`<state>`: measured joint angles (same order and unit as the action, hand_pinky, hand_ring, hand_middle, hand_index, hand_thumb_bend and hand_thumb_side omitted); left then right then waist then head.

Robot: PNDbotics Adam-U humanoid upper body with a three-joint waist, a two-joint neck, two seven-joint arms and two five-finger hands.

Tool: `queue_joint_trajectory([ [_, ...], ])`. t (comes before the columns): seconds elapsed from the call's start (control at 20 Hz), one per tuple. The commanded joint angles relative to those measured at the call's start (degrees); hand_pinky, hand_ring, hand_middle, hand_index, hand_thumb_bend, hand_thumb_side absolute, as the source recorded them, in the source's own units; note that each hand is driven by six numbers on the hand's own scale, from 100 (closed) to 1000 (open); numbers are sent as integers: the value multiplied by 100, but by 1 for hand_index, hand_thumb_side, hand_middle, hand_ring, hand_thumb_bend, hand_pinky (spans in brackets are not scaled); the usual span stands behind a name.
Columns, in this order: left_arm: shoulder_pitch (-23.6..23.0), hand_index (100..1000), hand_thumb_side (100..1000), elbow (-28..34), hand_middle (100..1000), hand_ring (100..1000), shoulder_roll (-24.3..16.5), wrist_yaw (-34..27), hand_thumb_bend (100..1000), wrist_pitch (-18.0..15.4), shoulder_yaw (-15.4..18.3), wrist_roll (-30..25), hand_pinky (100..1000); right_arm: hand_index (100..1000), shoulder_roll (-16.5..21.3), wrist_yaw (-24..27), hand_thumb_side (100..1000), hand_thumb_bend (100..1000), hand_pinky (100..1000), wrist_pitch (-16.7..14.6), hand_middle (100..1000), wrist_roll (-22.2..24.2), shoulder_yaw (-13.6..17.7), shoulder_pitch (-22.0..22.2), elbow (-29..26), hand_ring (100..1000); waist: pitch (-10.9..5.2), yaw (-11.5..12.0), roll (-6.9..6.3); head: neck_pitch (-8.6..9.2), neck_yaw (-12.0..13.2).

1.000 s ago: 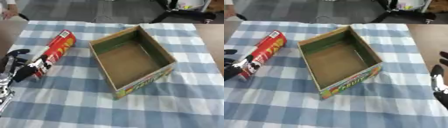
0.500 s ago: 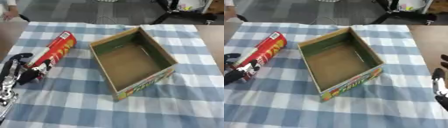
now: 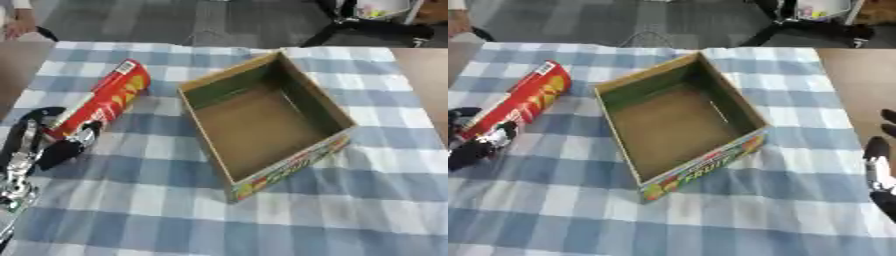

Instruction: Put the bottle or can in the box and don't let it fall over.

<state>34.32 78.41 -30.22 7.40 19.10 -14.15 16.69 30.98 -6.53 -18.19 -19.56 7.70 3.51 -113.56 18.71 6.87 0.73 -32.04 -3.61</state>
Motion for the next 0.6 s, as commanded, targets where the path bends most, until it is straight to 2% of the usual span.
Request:
queue_joint_trajectory([
  [0.05,100,831,396,37,830,658,-87,97,539,-34,67,16,714,928,76,-32,528,100,855,6,1000,19,23,-21,-103,885,-7,-3,-11,86,14],
  [0.3,102,874,331,49,875,633,-78,140,512,-75,64,17,669,926,65,-33,528,100,854,17,1000,31,23,-22,-103,883,2,1,-12,85,14],
  [0.5,96,852,236,69,853,583,-80,197,466,-152,62,54,626,925,58,-30,528,100,854,19,1000,36,26,-22,-103,881,6,1,-11,82,7],
  [0.6,90,824,221,85,821,549,-84,256,449,-205,68,129,612,925,54,-28,529,100,854,19,1000,39,26,-22,-103,880,7,1,-11,78,2],
])
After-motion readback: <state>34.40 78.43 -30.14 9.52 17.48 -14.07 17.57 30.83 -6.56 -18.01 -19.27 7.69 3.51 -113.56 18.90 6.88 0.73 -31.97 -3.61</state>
